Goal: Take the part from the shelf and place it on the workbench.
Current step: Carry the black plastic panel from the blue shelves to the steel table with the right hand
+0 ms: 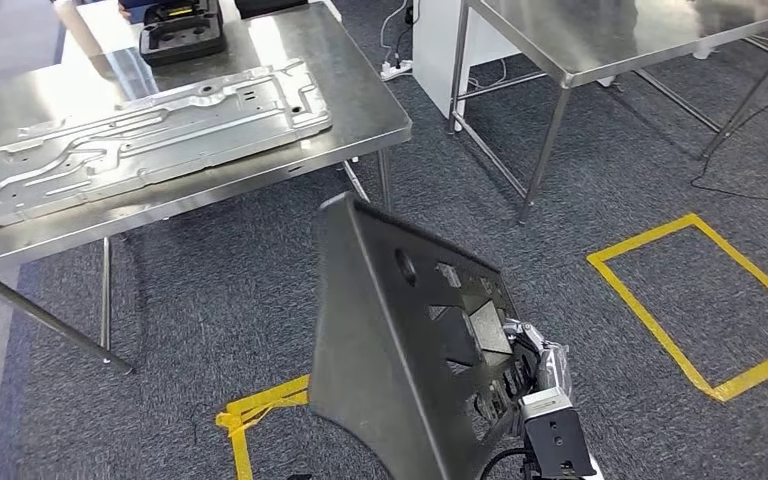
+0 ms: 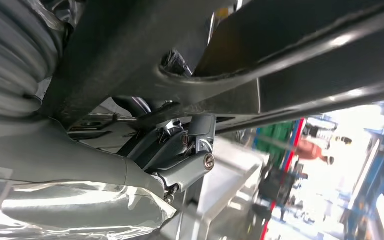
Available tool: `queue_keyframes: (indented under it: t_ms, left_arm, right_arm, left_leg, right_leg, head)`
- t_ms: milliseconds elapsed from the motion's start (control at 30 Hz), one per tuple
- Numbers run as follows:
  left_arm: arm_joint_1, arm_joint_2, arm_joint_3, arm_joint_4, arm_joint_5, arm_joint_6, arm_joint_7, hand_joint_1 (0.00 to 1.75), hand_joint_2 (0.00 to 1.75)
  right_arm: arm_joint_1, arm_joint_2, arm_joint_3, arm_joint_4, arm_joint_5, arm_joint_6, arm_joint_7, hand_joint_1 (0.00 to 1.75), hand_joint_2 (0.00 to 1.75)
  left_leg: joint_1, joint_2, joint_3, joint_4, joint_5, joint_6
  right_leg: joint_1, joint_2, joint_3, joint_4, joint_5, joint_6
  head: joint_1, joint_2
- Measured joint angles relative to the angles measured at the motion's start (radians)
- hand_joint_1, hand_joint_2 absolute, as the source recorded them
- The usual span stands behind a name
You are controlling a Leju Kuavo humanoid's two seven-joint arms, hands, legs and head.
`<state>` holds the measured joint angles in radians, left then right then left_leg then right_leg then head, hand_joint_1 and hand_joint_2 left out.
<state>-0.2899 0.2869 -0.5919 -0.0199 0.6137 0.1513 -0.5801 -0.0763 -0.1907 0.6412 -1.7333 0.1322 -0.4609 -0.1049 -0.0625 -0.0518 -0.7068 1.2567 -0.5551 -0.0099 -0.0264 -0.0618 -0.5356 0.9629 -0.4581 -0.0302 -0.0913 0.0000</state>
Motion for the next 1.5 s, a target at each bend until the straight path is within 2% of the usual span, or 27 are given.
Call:
queue_keyframes:
  t_ms: [67,133,167,200,267,333,400,467,500,567,633,667,700,767,833,900,967,1033,1100,1167,1200,1233,1300,1333,1400,1433,1500]
  left_arm:
    - [0.004,0.002,0.022,-0.001,-0.042,-0.001,0.001,0.00,0.00]
    - [0.011,0.004,0.044,-0.001,-0.071,0.000,-0.001,0.00,0.00]
    - [0.014,0.004,0.052,-0.003,-0.084,0.000,-0.002,0.00,0.00]
    - [0.016,0.004,0.060,-0.005,-0.097,-0.001,-0.003,0.00,0.00]
    - [0.018,0.005,0.080,-0.011,-0.131,-0.002,-0.002,0.00,0.00]
    - [0.021,0.006,0.104,-0.019,-0.176,-0.003,0.000,0.00,0.00]
    - [0.026,0.006,0.132,-0.031,-0.227,-0.004,0.006,0.00,0.00]
    - [0.033,0.006,0.166,-0.044,-0.271,-0.005,0.016,0.00,0.00]
    - [0.036,0.006,0.183,-0.050,-0.288,-0.005,0.022,0.00,0.00]
    - [0.041,0.006,0.216,-0.059,-0.315,-0.005,0.032,0.00,0.00]
    - [0.043,0.006,0.243,-0.065,-0.331,-0.005,0.039,0.00,0.00]
    - [0.044,0.006,0.255,-0.068,-0.337,-0.005,0.041,0.00,0.00]
    - [0.045,0.006,0.266,-0.070,-0.342,-0.006,0.045,0.00,0.00]
    - [0.051,0.006,0.285,-0.073,-0.351,-0.006,0.059,0.00,0.00]
    - [0.061,0.005,0.303,-0.074,-0.361,-0.006,0.075,0.00,0.00]
    - [0.067,0.000,0.321,-0.079,-0.368,-0.006,0.083,0.00,0.00]
    - [0.069,-0.005,0.336,-0.086,-0.370,-0.011,0.086,0.00,0.00]
    - [0.073,-0.009,0.346,-0.089,-0.370,-0.021,0.091,0.00,0.00]
    - [0.085,-0.014,0.353,-0.089,-0.370,-0.031,0.100,0.00,0.00]
    - [0.102,-0.021,0.362,-0.090,-0.370,-0.037,0.106,0.00,0.00]
    - [0.108,-0.024,0.367,-0.091,-0.370,-0.039,0.107,0.00,0.00]
    - [0.112,-0.027,0.373,-0.092,-0.371,-0.041,0.108,0.00,0.00]
    - [0.117,-0.029,0.382,-0.096,-0.371,-0.046,0.116,0.00,0.00]
    - [0.120,-0.031,0.387,-0.097,-0.372,-0.049,0.120,0.00,0.00]
    - [0.121,-0.035,0.397,-0.101,-0.372,-0.055,0.129,0.00,0.00]
    - [0.122,-0.036,0.401,-0.103,-0.371,-0.056,0.132,0.00,0.00]
    - [0.124,-0.037,0.408,-0.107,-0.371,-0.057,0.138,0.00,0.00]
  right_arm:
    - [-0.001,0.001,0.000,0.001,0.001,0.006,0.000,1.75,1.75]
    - [-0.004,0.003,-0.002,0.001,0.002,0.008,-0.001,1.75,1.75]
    - [-0.005,0.004,-0.002,0.001,0.002,0.008,-0.001,1.75,1.75]
    - [-0.006,0.006,-0.003,0.001,0.003,0.009,-0.002,1.75,1.75]
    - [-0.007,0.007,-0.004,0.002,0.003,0.010,-0.005,1.75,1.75]
    - [-0.007,0.008,-0.004,0.002,0.003,0.011,-0.010,1.75,1.75]
    - [-0.006,0.008,-0.005,0.004,0.001,0.011,-0.013,1.75,1.75]
    - [-0.004,0.008,-0.005,0.007,0.000,0.010,-0.013,1.75,1.75]
    - [-0.004,0.008,-0.005,0.008,0.000,0.009,-0.013,1.75,1.75]
    - [-0.004,0.008,-0.005,0.009,0.000,0.008,-0.013,1.75,1.75]
    - [-0.004,0.008,-0.006,0.009,0.000,0.006,-0.013,1.75,1.75]
    - [-0.004,0.008,-0.006,0.010,0.000,0.006,-0.013,1.75,1.75]
    - [-0.004,0.008,-0.006,0.010,0.000,0.005,-0.013,1.75,1.75]
    - [-0.004,0.009,-0.006,0.010,0.000,0.004,-0.012,1.75,1.75]
    - [-0.006,0.010,-0.005,0.011,0.001,0.002,-0.012,1.75,1.75]
    - [-0.005,0.011,-0.005,0.012,0.002,-0.001,-0.011,1.75,1.75]
    - [-0.003,0.010,-0.006,0.015,0.002,-0.003,-0.011,1.75,1.75]
    - [-0.003,0.010,-0.005,0.018,0.002,-0.004,-0.011,1.75,1.75]
    - [-0.003,0.010,-0.005,0.020,0.000,-0.004,-0.011,1.75,1.75]
    - [-0.005,0.011,-0.005,0.020,-0.002,-0.004,-0.012,1.75,1.75]
    - [-0.006,0.011,-0.005,0.020,-0.002,-0.004,-0.012,1.75,1.75]
    - [-0.006,0.011,-0.005,0.021,-0.002,-0.004,-0.013,1.75,1.75]
    - [-0.006,0.011,-0.005,0.022,-0.001,-0.004,-0.013,1.75,1.75]
    - [-0.007,0.012,-0.005,0.022,-0.001,-0.004,-0.013,1.75,1.75]
    - [-0.009,0.012,-0.004,0.023,0.002,-0.004,-0.014,1.75,1.75]
    - [-0.009,0.011,-0.004,0.023,0.003,-0.003,-0.014,1.75,1.75]
    - [-0.009,0.011,-0.004,0.026,0.003,0.000,-0.014,1.75,1.75]
  left_leg:
    - [-0.002,0.018,0.066,-0.113,0.055,0.004]
    - [-0.003,0.060,0.141,-0.252,0.102,0.013]
    - [-0.005,0.072,0.160,-0.291,0.112,0.021]
    - [-0.006,0.071,0.165,-0.308,0.116,0.030]
    - [-0.002,0.048,0.161,-0.315,0.123,0.047]
    - [0.006,0.028,0.160,-0.320,0.132,0.058]
    - [0.008,0.007,0.157,-0.320,0.137,0.064]
    - [0.008,-0.018,0.152,-0.319,0.141,0.065]
    - [0.008,-0.032,0.150,-0.319,0.143,0.063]
    - [0.009,-0.062,0.149,-0.317,0.147,0.058]
    - [0.005,-0.091,0.144,-0.312,0.150,0.050]
    - [0.004,-0.103,0.140,-0.311,0.152,0.046]
    - [0.002,-0.116,0.135,-0.311,0.156,0.041]
    - [0.001,-0.131,0.129,-0.313,0.160,0.031]
    - [-0.005,-0.083,0.110,-0.273,0.132,0.021]
    - [-0.012,-0.018,0.059,-0.151,0.060,0.013]
    - [-0.015,-0.005,0.011,-0.020,0.002,0.010]
    - [-0.017,-0.002,0.010,0.014,-0.003,0.012]
    - [-0.018,0.013,0.062,-0.073,0.042,0.016]
    - [-0.019,0.060,0.135,-0.216,0.095,0.020]
    - [-0.020,0.076,0.157,-0.268,0.108,0.026]
    - [-0.020,0.085,0.166,-0.295,0.112,0.034]
    - [-0.017,0.065,0.163,-0.307,0.113,0.051]
    - [-0.013,0.054,0.163,-0.309,0.117,0.057]
    - [-0.003,0.033,0.163,-0.312,0.124,0.069]
    - [-0.001,0.022,0.161,-0.312,0.126,0.073]
    - [0.000,-0.003,0.158,-0.312,0.130,0.076]
  right_leg:
    - [0.004,-0.022,0.001,0.000,0.000,0.000]
    - [0.012,-0.038,-0.001,0.005,-0.003,0.002]
    - [0.016,-0.046,-0.004,0.009,-0.005,0.004]
    - [0.018,-0.055,-0.007,0.012,-0.006,0.007]
    - [0.019,-0.064,-0.012,0.020,-0.011,0.015]
    - [0.013,-0.023,-0.033,0.071,-0.046,0.030]
    - [0.003,0.030,-0.086,0.196,-0.112,0.045]
    - [-0.002,0.043,-0.137,0.307,-0.151,0.052]
    - [-0.003,0.044,-0.141,0.316,-0.145,0.053]
    - [-0.008,0.060,-0.092,0.218,-0.084,0.053]
    - [-0.017,0.114,-0.027,0.084,-0.035,0.051]
    - [-0.021,0.134,-0.011,0.048,-0.028,0.048]
    - [-0.023,0.141,-0.006,0.034,-0.030,0.042]
    - [-0.024,0.113,-0.001,0.028,-0.025,0.028]
    - [-0.024,0.082,0.005,0.021,-0.018,0.015]
    - [-0.017,0.051,0.005,0.015,-0.014,0.006]
    - [-0.008,0.019,0.004,0.015,-0.013,0.003]
    - [-0.003,-0.003,0.004,0.015,-0.015,0.001]
    - [0.000,-0.020,0.005,0.015,-0.016,0.001]
    - [0.009,-0.037,0.004,0.017,-0.017,0.002]
    - [0.014,-0.045,0.001,0.018,-0.018,0.004]
    - [0.019,-0.054,-0.002,0.020,-0.019,0.006]
    - [0.025,-0.072,-0.006,0.024,-0.022,0.013]
    - [0.024,-0.062,-0.010,0.033,-0.030,0.019]
    - [0.020,-0.009,-0.037,0.098,-0.069,0.034]
    - [0.016,0.023,-0.065,0.160,-0.100,0.041]
    - [0.010,0.045,-0.127,0.290,-0.151,0.049]
  head:
    - [0.000,0.000]
    - [-0.001,0.000]
    - [0.000,0.000]
    - [0.001,0.000]
    - [0.002,0.000]
    - [0.004,0.000]
    - [0.008,0.000]
    - [0.008,0.000]
    - [0.008,0.000]
    - [0.009,0.000]
    - [0.008,0.000]
    - [0.007,0.000]
    - [0.007,0.000]
    - [0.005,0.000]
    - [-0.002,0.000]
    - [-0.012,0.000]
    - [-0.017,0.000]
    - [-0.018,0.000]
    - [-0.018,0.000]
    - [-0.020,0.000]
    - [-0.021,0.000]
    - [-0.022,0.000]
    - [-0.021,0.000]
    - [-0.020,0.000]
    - [-0.018,0.000]
    - [-0.016,0.000]
    - [-0.013,0.000]
